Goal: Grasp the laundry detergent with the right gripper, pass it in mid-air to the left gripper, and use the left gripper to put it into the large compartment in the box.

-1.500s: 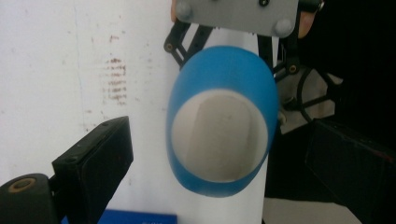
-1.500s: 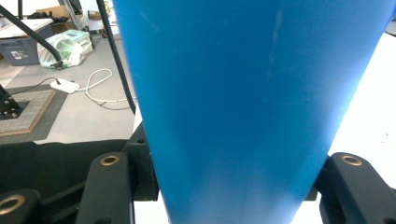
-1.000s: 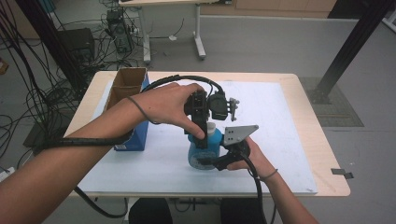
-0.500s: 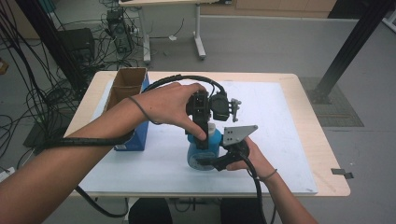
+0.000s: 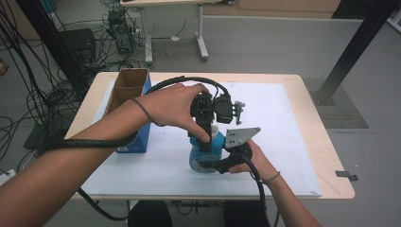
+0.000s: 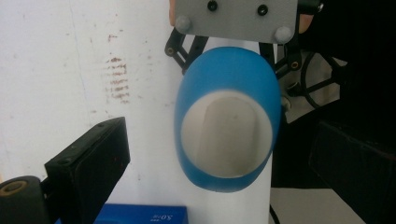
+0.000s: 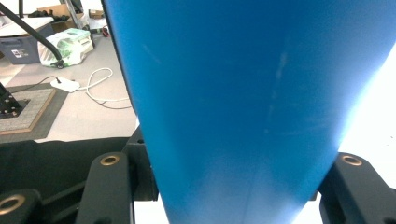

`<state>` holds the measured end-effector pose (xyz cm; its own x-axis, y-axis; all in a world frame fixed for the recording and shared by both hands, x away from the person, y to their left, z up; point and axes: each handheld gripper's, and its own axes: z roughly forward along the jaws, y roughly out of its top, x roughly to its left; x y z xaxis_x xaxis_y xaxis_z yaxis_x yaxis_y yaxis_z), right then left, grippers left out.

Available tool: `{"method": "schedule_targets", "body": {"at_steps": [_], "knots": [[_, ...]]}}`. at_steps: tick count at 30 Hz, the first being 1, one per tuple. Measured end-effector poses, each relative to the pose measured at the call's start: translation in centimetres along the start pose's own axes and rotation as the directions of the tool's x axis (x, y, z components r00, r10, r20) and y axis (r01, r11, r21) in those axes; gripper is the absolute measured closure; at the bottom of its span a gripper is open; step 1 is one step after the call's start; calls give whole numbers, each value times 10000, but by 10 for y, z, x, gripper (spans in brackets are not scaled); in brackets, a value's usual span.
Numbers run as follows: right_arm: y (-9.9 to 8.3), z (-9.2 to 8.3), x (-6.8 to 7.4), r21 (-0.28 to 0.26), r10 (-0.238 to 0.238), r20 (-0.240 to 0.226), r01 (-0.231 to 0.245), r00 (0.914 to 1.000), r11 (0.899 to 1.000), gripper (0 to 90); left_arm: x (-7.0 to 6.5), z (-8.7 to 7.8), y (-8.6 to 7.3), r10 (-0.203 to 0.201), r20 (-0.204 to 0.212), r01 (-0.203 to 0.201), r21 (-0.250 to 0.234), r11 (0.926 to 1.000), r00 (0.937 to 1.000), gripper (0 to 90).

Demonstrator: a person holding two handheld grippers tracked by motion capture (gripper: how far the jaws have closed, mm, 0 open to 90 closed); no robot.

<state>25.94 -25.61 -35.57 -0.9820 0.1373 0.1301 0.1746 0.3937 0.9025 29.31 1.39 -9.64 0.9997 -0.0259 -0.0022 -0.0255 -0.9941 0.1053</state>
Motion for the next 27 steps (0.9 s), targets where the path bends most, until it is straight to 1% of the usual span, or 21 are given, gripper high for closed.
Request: {"method": "schedule_targets", "body": {"at_steps": [2, 4, 5, 9, 11, 13, 15, 20, 23, 27], "knots": [[0, 0, 0, 7, -4, 19, 4, 10000, 10000, 419, 1, 0, 1, -14, 74, 14, 5, 10000, 10000, 54], [0, 0, 0, 2, 3, 12, -3, 10000, 10000, 418, 1, 0, 2, 5, 35, -5, 18, 10000, 10000, 55], [0, -1, 0, -9, -4, 27, 4, 10000, 10000, 418, 2, 1, 1, -38, 107, 38, 8, 10000, 9999, 55], [0, -1, 1, -2, 34, 69, -34, 10000, 10000, 419, 3, 1, 2, 29, 106, -30, 58, 10000, 9999, 56], [0, -1, 1, 15, 15, 84, -15, 10000, 10000, 418, 3, 2, 2, -62, 144, 62, 25, 10000, 9999, 56], [-1, 0, 0, -20, -2, 56, 2, 10000, 10000, 419, 5, 1, 2, -46, 202, 45, 67, 10000, 9998, 57], [0, 0, 1, 36, 6, 72, -6, 10000, 10000, 419, 4, 1, 1, -71, 154, 70, 35, 10000, 9999, 58], [1, 1, 0, 30, -5, 37, 5, 10000, 10000, 419, 6, 0, 0, -108, 235, 107, 29, 9999, 9997, 58], [2, 1, 0, 31, -35, 43, 34, 10000, 10000, 419, 5, 1, 0, -132, 178, 131, 58, 9999, 9998, 57], [2, 1, 1, 21, -56, 65, 55, 10000, 10000, 419, 5, 0, 0, -135, 214, 134, 57, 9999, 9997, 57]]}}
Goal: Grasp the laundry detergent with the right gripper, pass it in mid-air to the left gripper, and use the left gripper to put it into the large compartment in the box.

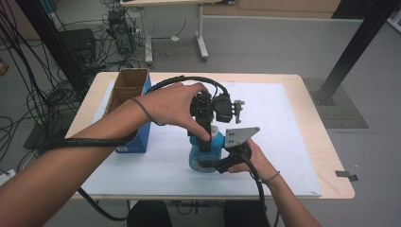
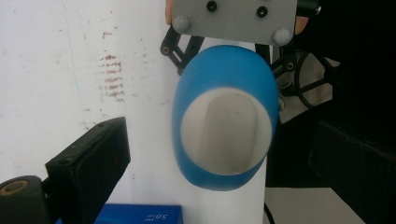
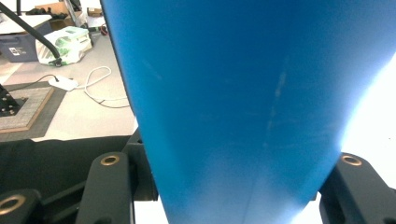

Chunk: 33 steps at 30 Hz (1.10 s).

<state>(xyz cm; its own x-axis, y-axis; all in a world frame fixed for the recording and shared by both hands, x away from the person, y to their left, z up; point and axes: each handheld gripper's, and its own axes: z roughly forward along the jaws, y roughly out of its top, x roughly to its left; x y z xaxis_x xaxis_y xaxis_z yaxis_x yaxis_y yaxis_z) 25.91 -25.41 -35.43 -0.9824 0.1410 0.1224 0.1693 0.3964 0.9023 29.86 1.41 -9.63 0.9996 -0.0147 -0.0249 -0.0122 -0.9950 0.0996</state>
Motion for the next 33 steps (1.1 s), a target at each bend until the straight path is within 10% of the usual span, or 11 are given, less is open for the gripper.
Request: {"method": "schedule_targets", "body": {"at_steps": [33], "knots": [[0, -1, 2, 17, -35, 67, 35, 10000, 10000, 420, 0, 0, 2, -48, 46, 48, -71, 10000, 10000, 55]]}}
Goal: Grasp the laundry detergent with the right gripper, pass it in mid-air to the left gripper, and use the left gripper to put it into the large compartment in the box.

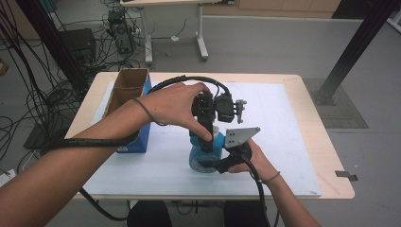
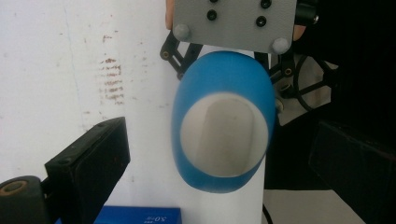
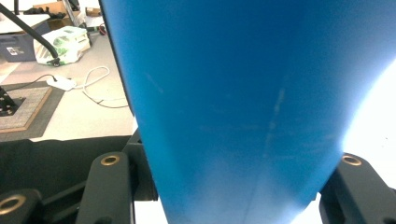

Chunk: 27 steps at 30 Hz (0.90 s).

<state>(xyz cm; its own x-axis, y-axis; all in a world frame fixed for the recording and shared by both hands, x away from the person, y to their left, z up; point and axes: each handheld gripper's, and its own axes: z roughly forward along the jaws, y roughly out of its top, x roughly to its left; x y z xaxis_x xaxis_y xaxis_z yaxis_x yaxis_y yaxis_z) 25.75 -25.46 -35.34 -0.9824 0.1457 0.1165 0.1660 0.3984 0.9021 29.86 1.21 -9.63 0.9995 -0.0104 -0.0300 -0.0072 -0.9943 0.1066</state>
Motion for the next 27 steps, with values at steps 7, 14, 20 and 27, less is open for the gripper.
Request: {"method": "schedule_targets", "body": {"at_steps": [7, 14, 20, 27], "knots": [[0, 0, 0, 14, -7, 36, 7, 10000, 10000, 421, -1, 0, 2, 37, -15, -37, 77, 10000, 10000, 54], [1, 1, 0, 39, 21, 22, -21, 10000, 10000, 421, -1, 0, 1, -12, -43, 12, 48, 10000, 10000, 54], [1, 1, 1, 30, -27, 11, 27, 10000, 10000, 421, -1, 1, 1, -52, 31, 52, 145, 9999, 10000, 54], [1, 2, 0, 26, -56, 0, 56, 10000, 10000, 422, 0, 0, 1, -30, 24, 30, 173, 9998, 10000, 52]]}}
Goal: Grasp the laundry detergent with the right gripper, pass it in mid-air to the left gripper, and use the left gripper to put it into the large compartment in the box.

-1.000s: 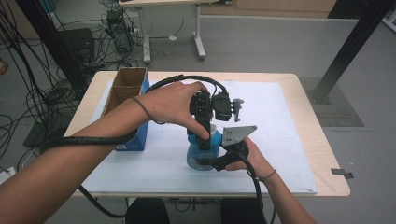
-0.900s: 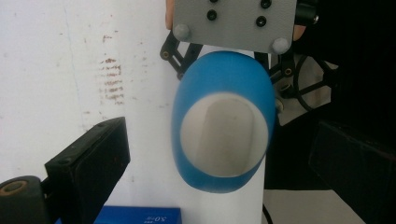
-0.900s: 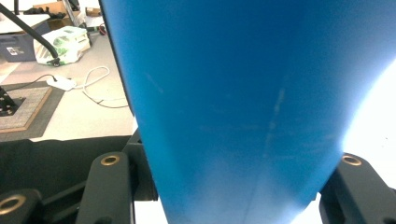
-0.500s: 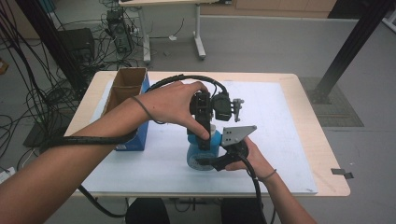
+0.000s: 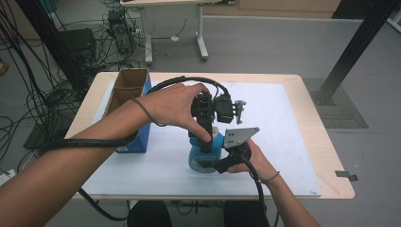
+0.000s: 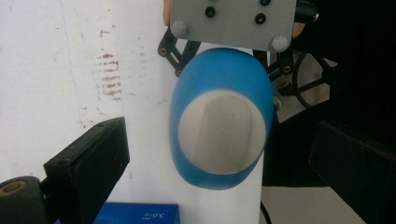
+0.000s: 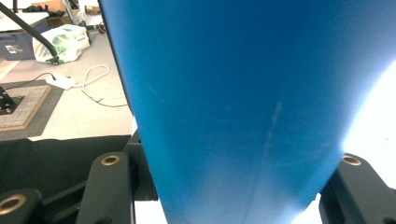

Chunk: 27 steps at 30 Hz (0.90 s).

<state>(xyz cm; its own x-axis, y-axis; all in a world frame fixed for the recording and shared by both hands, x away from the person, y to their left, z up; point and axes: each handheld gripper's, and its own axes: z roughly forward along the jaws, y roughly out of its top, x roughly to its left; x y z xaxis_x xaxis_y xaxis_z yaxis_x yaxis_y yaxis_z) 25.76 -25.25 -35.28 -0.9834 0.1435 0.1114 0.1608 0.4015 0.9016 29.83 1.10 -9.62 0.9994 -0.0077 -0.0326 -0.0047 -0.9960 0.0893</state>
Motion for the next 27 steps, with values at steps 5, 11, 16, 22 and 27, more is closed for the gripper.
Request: {"method": "schedule_targets", "body": {"at_steps": [5, 11, 16, 22, 27], "knots": [[0, 0, 0, 30, 34, 2, -34, 10000, 10000, 422, 0, 0, -1, -45, -3, 45, -17, 10000, 10000, 52], [1, 0, 0, 22, 35, 11, -35, 10000, 10000, 422, -1, -1, 0, -19, -26, 19, 5, 10000, 10000, 50], [2, -1, 0, 25, 4, 33, -4, 10000, 10000, 422, 0, -1, 0, -78, 3, 78, 50, 10000, 10000, 50], [2, 0, 0, 18, -3, -5, 3, 10000, 10000, 422, -2, -1, 1, -52, -20, 52, 18, 10000, 10000, 50], [3, 1, 1, 9, -50, -1, 50, 10000, 10000, 422, -2, 2, 3, -32, 42, 31, 38, 10000, 10000, 51]]}}
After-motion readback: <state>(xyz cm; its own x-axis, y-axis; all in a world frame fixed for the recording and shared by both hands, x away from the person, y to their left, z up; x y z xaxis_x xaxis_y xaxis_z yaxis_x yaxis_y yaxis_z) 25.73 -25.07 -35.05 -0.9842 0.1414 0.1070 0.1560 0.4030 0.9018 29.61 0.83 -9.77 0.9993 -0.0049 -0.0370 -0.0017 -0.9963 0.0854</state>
